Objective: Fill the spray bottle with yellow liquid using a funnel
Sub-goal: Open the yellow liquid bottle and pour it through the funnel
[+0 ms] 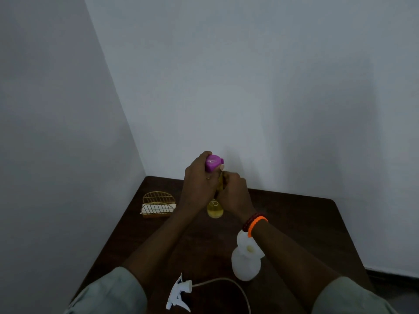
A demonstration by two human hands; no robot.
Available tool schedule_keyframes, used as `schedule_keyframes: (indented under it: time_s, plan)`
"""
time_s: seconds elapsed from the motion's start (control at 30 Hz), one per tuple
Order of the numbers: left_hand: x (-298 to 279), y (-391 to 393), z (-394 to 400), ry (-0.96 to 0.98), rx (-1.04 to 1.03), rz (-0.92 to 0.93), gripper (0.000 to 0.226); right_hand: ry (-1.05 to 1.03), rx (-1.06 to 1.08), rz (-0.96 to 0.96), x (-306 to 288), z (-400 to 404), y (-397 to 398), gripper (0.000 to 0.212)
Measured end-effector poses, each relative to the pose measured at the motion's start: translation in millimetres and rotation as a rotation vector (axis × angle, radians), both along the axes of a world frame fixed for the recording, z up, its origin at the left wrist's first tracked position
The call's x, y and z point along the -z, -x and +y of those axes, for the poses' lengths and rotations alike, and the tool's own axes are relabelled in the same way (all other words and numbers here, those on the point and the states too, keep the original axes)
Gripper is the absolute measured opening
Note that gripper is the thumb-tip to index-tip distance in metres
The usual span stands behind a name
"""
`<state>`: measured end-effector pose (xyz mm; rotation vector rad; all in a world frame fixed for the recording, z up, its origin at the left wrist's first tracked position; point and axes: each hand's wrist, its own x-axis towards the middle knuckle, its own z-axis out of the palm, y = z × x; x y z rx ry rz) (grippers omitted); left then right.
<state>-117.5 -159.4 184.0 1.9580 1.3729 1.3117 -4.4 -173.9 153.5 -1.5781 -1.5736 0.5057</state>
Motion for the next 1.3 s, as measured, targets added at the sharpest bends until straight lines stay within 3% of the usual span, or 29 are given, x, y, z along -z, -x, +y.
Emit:
schedule_keyframes:
  time_s: [0.4,0.77,0.97,1.1,1.17,1.3]
  plan:
    - [2.4,-20.6,-21.1,0.079,-0.188,-0.025,0.051,0.011,0.144,0.116,8.6,-19.4,24.3,0.035]
    - [2.7,-23.4,-13.3,0.117,-0.269,-0.015,0.049,0.243,0.239,0.124,21.1,-20.9,35.8,0.045]
    - [9.5,-4.2,-16.1,0.101,-0.151,-0.083,0.057,0.033,0.274,0.011,12.2,-18.5,28.7,0.024]
    - [11.9,9.8,-23.3,0.015,-0.129,-0.148,0.047,0.039,0.248,0.012,2.8,-13.3,18.2,0.046]
    - [9.1,11.7,-21.0,0.051,-0.146,-0.189,0.054,0.015,0.232,0.016,2.7,-13.1,17.3,0.052]
    - [0.9,8.8,-12.6,0.156,-0.063,-0.260,0.075,-0.019,0.148,0.014,6.3,-17.4,19.5,0.036]
